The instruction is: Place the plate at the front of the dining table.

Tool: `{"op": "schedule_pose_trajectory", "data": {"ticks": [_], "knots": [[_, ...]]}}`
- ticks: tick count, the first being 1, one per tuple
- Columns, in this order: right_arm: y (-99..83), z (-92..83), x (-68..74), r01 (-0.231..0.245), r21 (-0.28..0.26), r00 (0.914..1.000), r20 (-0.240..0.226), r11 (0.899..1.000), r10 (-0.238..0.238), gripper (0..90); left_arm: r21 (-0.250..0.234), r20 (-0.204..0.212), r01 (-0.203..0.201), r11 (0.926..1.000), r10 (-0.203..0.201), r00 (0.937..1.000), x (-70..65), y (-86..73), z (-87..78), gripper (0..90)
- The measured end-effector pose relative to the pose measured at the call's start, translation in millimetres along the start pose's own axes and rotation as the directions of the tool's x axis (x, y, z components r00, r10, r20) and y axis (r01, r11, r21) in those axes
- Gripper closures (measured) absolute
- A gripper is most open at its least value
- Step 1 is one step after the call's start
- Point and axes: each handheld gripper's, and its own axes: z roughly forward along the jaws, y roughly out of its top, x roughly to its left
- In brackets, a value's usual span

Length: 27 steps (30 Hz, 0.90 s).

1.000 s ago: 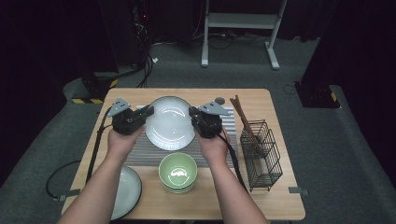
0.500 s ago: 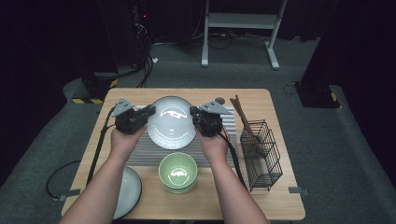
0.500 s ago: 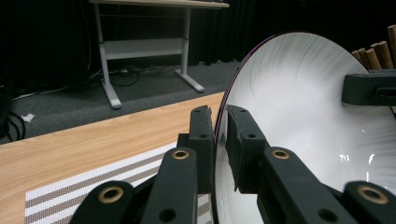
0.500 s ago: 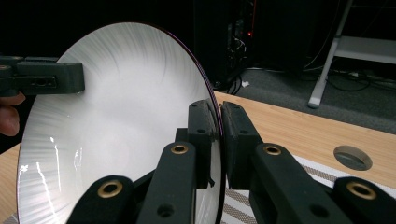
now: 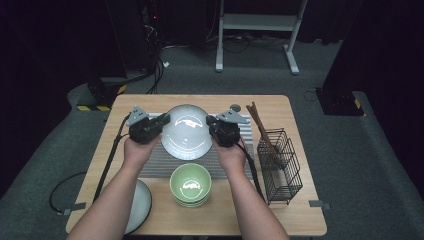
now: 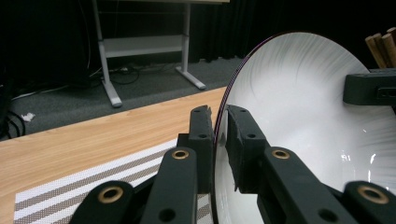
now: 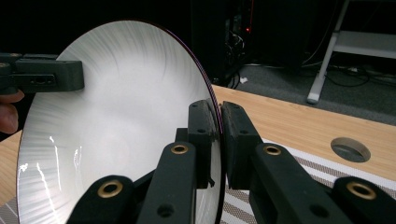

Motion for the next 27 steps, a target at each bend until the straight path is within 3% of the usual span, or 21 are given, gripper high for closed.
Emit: {"op": "schedule_pose_trajectory", "data": {"ticks": [6, 20, 27], "knots": [[-7.3, 3.6, -3.4, -0.015, 0.013, 0.9999, 0.002, 1.0, 0.015, 82.7, 0.013, 0.0, -0.007, 0.9999, 0.007, 1.0, -0.2, -5.3, 5.1, 80.2], [-18.1, 10.2, -2.5, 0.009, 0.045, 0.9999, 0.013, 0.999, -0.009, 82.7, 0.041, -0.002, 0.03, 0.9987, -0.03, 0.9995, 2.4, -22.2, 10.2, 80.2], [-23.6, 14.8, -4.3, 0.006, 0.056, 0.9999, 0.01, 0.998, -0.007, 82.6, 0.055, -0.006, 0.029, 0.9981, -0.029, 0.9996, 4.1, -28.3, 13.8, 80.3]]}}
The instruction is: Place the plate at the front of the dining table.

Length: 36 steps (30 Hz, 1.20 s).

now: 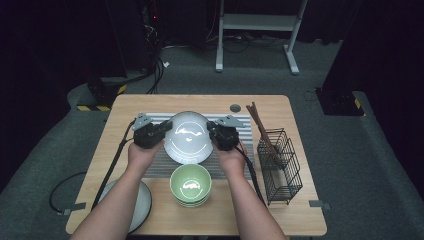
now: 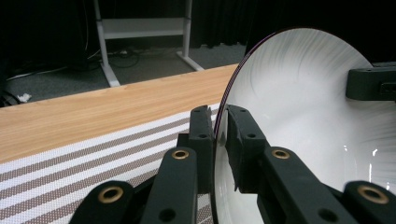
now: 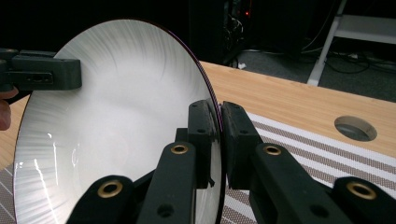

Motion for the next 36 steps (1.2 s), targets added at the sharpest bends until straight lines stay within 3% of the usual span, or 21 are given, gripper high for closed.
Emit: {"op": "schedule_pose_trajectory", "data": {"ticks": [17, 36], "knots": [[-22.1, 10.3, -1.9, -0.025, 0.038, 0.9997, -0.005, 0.999, 0.025, 82.6, 0.046, -0.005, 0.014, 0.9989, -0.014, 0.9999, 1.6, -19.0, 7.4, 80.1], [-38.9, 6.7, -0.8, -0.049, 0.054, 0.9987, -0.013, 0.997, 0.05, 82.6, 0.098, -0.009, 0.017, 0.995, -0.016, 0.9998, -5.2, -29.3, 6.1, 80.0]]}}
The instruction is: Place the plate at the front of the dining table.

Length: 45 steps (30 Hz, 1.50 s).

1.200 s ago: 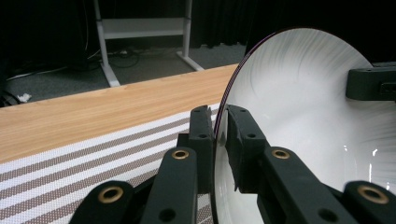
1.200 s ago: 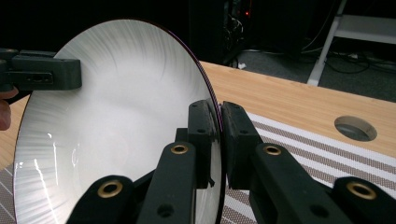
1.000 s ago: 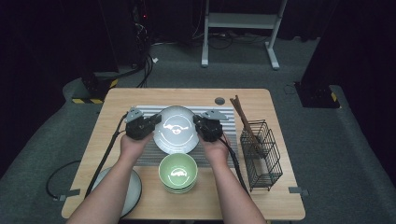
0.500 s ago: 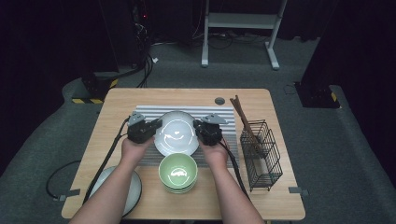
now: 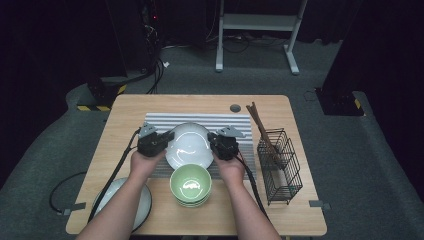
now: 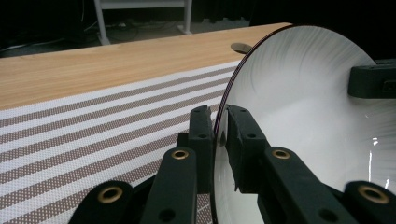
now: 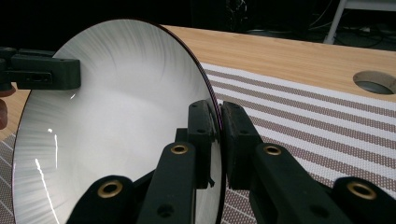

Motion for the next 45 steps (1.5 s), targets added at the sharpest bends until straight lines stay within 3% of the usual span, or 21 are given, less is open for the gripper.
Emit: {"op": "schedule_pose_trajectory", "data": {"ticks": [6, 11, 23, 30, 36, 45], "knots": [[-1.9, 2.1, -0.6, -0.006, 0.008, 1.0, 0.006, 1.0, 0.006, 82.6, 0.025, -0.003, -0.007, 0.9997, 0.007, 1.0, 1.4, 0.5, 4.2, 79.7], [-7.6, 6.3, -0.4, 0.0, 0.036, 0.9999, 0.016, 0.999, -0.001, 82.7, 0.049, 0.002, 0.015, 0.9987, -0.015, 0.9999, 3.8, -6.9, 10.2, 79.2], [-9.4, 10.5, -0.8, -0.007, 0.034, 0.9993, 0.038, 0.999, 0.006, 82.8, 0.08, -0.006, 0.026, 0.9964, -0.026, 0.9997, 7.1, -4.0, 18.3, 78.4], [-9.9, 17.9, -4.2, -0.007, 0.048, 0.999, 0.044, 0.999, 0.005, 82.4, 0.118, -0.007, 0.03, 0.9926, -0.029, 0.9995, 11.7, -3.3, 26.7, 78.4], [-12.1, 26.9, -6.2, 0.01, 0.068, 0.9985, 0.054, 0.998, -0.014, 81.7, 0.129, -0.014, 0.058, 0.99, -0.057, 0.9983, 15.4, -7.2, 34.5, 78.0], [-16.5, 37.2, -11.7, -0.006, 0.088, 0.9979, 0.065, 0.996, 0.0, 80.2, 0.153, -0.017, 0.06, 0.9863, -0.058, 0.9982, 17.9, -6.2, 43.2, 78.8]]}}
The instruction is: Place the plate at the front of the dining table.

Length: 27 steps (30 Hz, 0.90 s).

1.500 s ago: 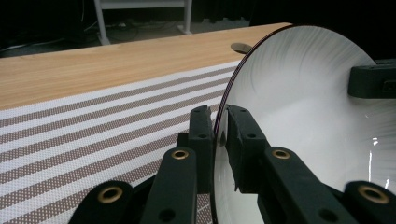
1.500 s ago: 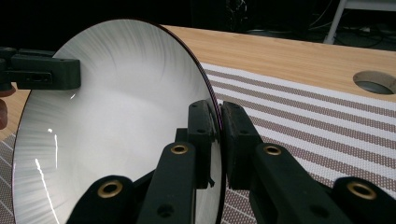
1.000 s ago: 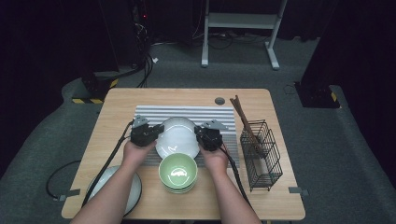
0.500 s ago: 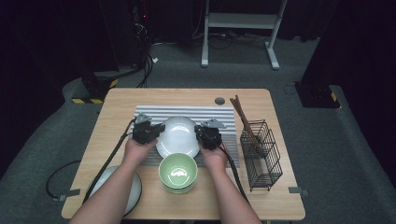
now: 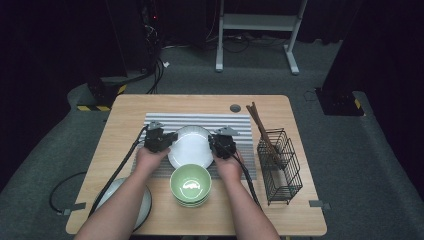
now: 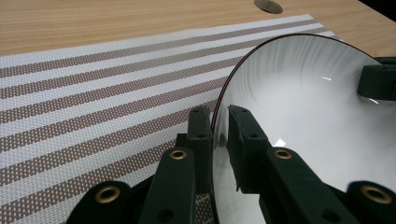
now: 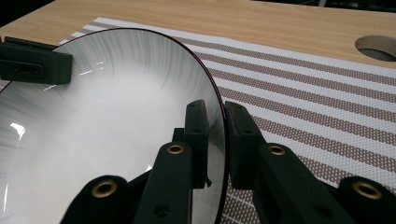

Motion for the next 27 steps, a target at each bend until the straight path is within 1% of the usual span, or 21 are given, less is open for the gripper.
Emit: {"op": "schedule_pose_trajectory", "data": {"ticks": [1, 3, 4, 5, 10, 11, 14, 16, 19, 20, 21, 22, 24, 27], "knots": [[0.2, 0.4, 0.2, -0.001, 0.005, 1.0, 0.001, 1.0, 0.001, 80.2, 0.004, 0.0, -0.003, 1.0, 0.003, 1.0, 0.6, 0.2, 0.9, 78.7], [1.0, 2.1, -0.6, -0.002, 0.018, 1.0, 0.0, 1.0, 0.002, 80.1, 0.012, -0.001, 0.002, 0.9999, -0.002, 1.0, 2.1, -0.2, 3.6, 78.6], [1.5, 3.3, -1.5, 0.008, 0.022, 1.0, -0.001, 1.0, -0.008, 80.1, 0.017, -0.002, 0.006, 0.9998, -0.006, 1.0, 2.6, -0.4, 5.2, 78.3], [1.8, 4.4, -1.1, 0.005, 0.026, 1.0, 0.0, 1.0, -0.005, 80.1, 0.023, -0.004, 0.003, 0.9997, -0.003, 1.0, 3.4, -0.4, 6.2, 78.1], [1.2, 7.7, -1.8, -0.006, 0.03, 1.0, 0.002, 1.0, 0.006, 80.2, 0.034, -0.003, 0.005, 0.9994, -0.005, 1.0, 4.4, -0.3, 9.1, 77.9], [1.3, 8.2, -2.3, -0.002, 0.032, 1.0, 0.002, 0.999, 0.002, 80.1, 0.038, -0.005, 0.002, 0.9993, -0.002, 1.0, 4.6, -0.1, 9.6, 77.8], [0.5, 9.7, -3.4, -0.003, 0.039, 1.0, 0.001, 0.999, 0.003, 80.0, 0.038, -0.008, 0.0, 0.9993, 0.0, 1.0, 4.8, -0.9, 12.0, 77.7], [-0.4, 11.1, -3.7, -0.001, 0.042, 1.0, 0.005, 0.999, 0.001, 79.7, 0.037, -0.012, 0.005, 0.9993, -0.005, 0.9999, 4.4, -1.5, 13.4, 77.6], [-1.7, 13.3, -4.9, -0.015, 0.043, 0.9999, 0.004, 0.999, 0.015, 79.7, 0.038, -0.012, 0.013, 0.9992, -0.013, 0.9999, 5.1, -1.7, 14.4, 77.9], [-2.1, 14.1, -5.8, -0.018, 0.045, 0.9998, 0.003, 0.999, 0.017, 79.7, 0.039, -0.014, 0.01, 0.9992, -0.009, 0.9999, 5.2, -2.0, 15.0, 78.0], [-2.6, 14.6, -5.7, -0.028, 0.046, 0.9996, 0.002, 0.999, 0.028, 79.7, 0.04, -0.013, 0.013, 0.9991, -0.012, 0.9998, 5.3, -2.1, 15.7, 77.9], [-3.0, 15.3, -6.0, -0.026, 0.046, 0.9997, 0.004, 0.999, 0.026, 79.6, 0.041, -0.012, 0.016, 0.999, -0.015, 0.9998, 5.4, -2.0, 16.3, 78.0], [-3.5, 16.5, -6.5, -0.029, 0.049, 0.9996, 0.002, 0.998, 0.029, 79.5, 0.048, -0.02, 0.006, 0.9988, -0.005, 0.9998, 5.5, -1.7, 17.2, 78.0], [-4.0, 18.4, -7.2, -0.03, 0.059, 0.9996, 0.003, 0.998, 0.03, 79.3, 0.06, -0.025, 0.009, 0.9982, -0.007, 0.9997, 5.5, -1.3, 19.3, 77.8]]}}
